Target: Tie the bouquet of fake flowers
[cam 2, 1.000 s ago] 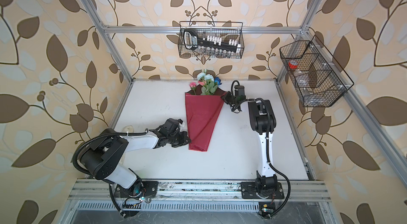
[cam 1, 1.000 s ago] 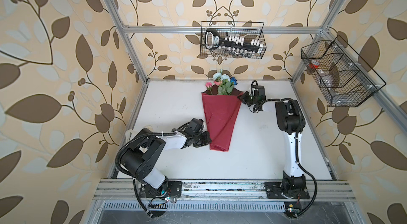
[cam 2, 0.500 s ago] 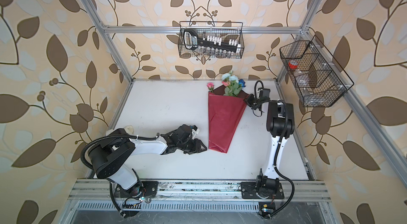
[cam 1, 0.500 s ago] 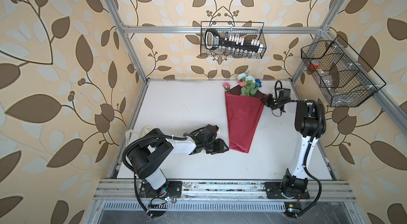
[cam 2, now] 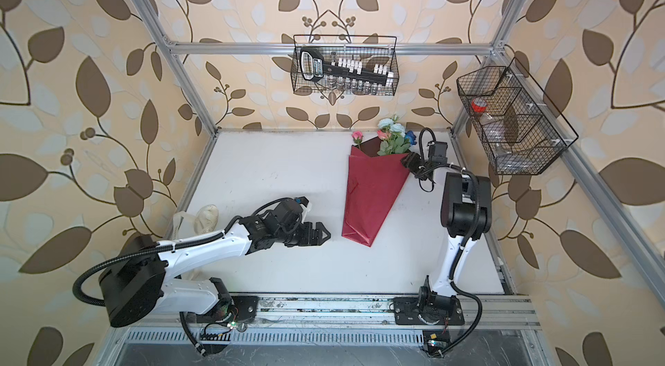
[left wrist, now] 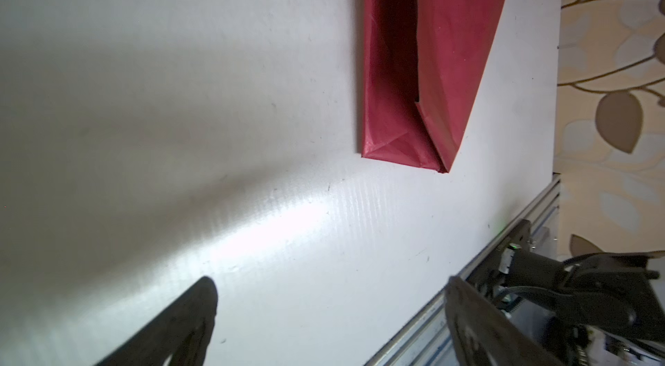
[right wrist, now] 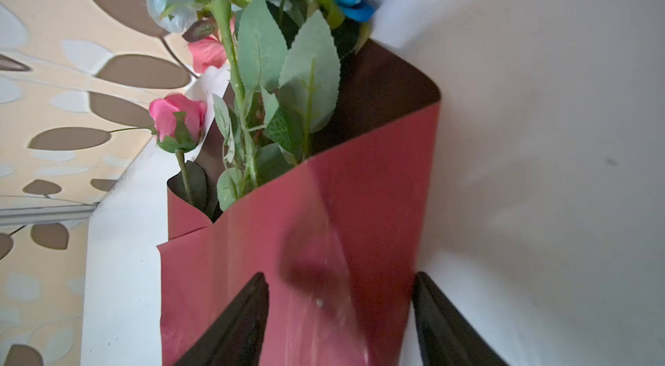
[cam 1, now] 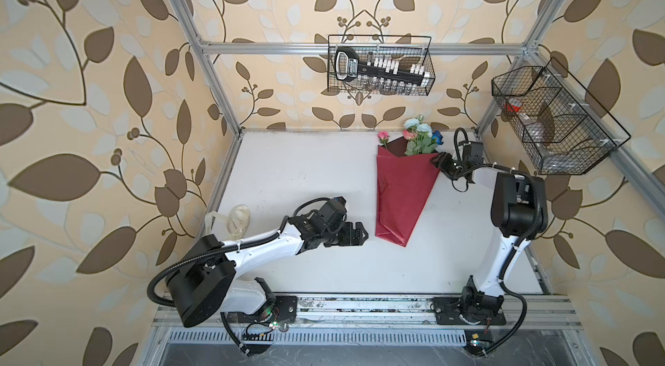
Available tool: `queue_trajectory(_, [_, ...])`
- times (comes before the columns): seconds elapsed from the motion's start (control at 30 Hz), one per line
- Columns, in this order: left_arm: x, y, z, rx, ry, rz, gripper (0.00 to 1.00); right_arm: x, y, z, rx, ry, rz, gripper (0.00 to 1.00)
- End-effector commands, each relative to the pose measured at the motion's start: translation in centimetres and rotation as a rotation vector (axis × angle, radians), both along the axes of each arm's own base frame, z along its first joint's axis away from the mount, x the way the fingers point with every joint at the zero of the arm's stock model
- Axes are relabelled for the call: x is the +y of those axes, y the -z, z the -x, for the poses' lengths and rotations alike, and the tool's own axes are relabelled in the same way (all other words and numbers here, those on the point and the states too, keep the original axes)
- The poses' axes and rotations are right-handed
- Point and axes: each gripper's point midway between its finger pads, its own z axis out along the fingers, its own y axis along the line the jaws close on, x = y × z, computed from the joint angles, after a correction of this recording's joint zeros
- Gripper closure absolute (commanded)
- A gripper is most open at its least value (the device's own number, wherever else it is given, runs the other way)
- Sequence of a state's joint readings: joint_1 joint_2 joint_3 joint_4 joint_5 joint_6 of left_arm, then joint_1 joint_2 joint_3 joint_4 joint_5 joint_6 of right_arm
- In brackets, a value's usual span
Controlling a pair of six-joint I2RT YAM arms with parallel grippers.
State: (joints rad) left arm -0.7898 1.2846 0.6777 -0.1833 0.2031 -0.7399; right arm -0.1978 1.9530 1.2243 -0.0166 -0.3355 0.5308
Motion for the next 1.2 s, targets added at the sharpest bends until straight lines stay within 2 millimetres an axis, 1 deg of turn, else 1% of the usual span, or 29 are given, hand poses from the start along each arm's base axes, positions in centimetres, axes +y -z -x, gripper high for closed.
queue_trajectory(0.0, [2.8,-1.6,-1.4,-0.063,-0.066,-0.081,0.01,-0.6,-1.3,3.1,0.052,0.075,0.102,0.35])
queue_trajectory(0.07, [3.9,-2.2,-1.9,-0.076,-0.095,-0.096,0.01,0.1,-2.4,4.7,0.059,0.089,0.154,0.34])
queue_trajectory(0.1, [4.6,-2.4,-2.2,-0.081,-0.111,-0.104,0.01,0.9,-3.0,5.5,0.053,0.083,0.173,0.34])
queue_trajectory(0.17, [5.9,-2.7,-2.7,-0.08,-0.146,-0.117,0.01,3.6,-4.1,6.6,0.034,0.038,0.208,0.35])
queue_trajectory(0.23, [7.2,-2.7,-3.2,-0.075,-0.183,-0.117,0.01,7.0,-4.9,7.5,0.02,-0.024,0.24,0.35])
queue_trajectory(0.3, [8.2,-2.4,-3.7,-0.064,-0.212,-0.117,0.01,10.6,-5.2,8.2,0.014,-0.078,0.267,0.36])
queue_trajectory(0.4, [9.0,-1.9,-3.9,-0.038,-0.232,-0.124,0.01,15.1,-4.7,8.5,0.011,-0.155,0.305,0.36])
queue_trajectory(0.53, [9.0,-1.6,-3.9,-0.025,-0.231,-0.119,0.01,19.0,-2.6,7.9,0.071,-0.231,0.43,0.36])
queue_trajectory(0.6, [9.0,-1.7,-3.9,-0.028,-0.233,-0.114,0.01,20.8,-1.9,7.3,0.085,-0.262,0.527,0.33])
queue_trajectory(0.67, [9.2,-1.7,-3.9,-0.03,-0.239,-0.114,0.01,22.0,-0.9,7.1,0.108,-0.287,0.601,0.3])
queue_trajectory(0.7, [9.3,-1.6,-3.9,-0.03,-0.244,-0.113,0.01,22.6,-0.5,6.9,0.117,-0.295,0.635,0.29])
queue_trajectory(0.8, [9.5,-1.5,-3.9,-0.028,-0.249,-0.113,0.01,23.2,1.0,6.3,0.15,-0.306,0.728,0.25])
queue_trajectory(0.87, [9.5,-1.4,-3.9,-0.026,-0.249,-0.112,0.01,23.5,2.2,6.0,0.177,-0.319,0.767,0.25])
queue_trajectory(0.93, [9.6,-1.3,-3.9,-0.022,-0.249,-0.113,0.01,23.4,3.4,5.9,0.207,-0.336,0.807,0.27])
queue_trajectory(1.0, [9.7,-1.3,-4.0,-0.018,-0.252,-0.11,0.01,23.0,4.4,6.1,0.237,-0.347,0.842,0.32])
queue_trajectory(1.07, [9.7,-1.2,-4.1,-0.018,-0.254,-0.108,0.01,22.4,4.9,6.4,0.254,-0.346,0.872,0.39])
queue_trajectory(1.17, [9.7,-1.3,-4.3,-0.015,-0.259,-0.103,0.01,21.3,5.1,7.1,0.27,-0.338,0.919,0.55])
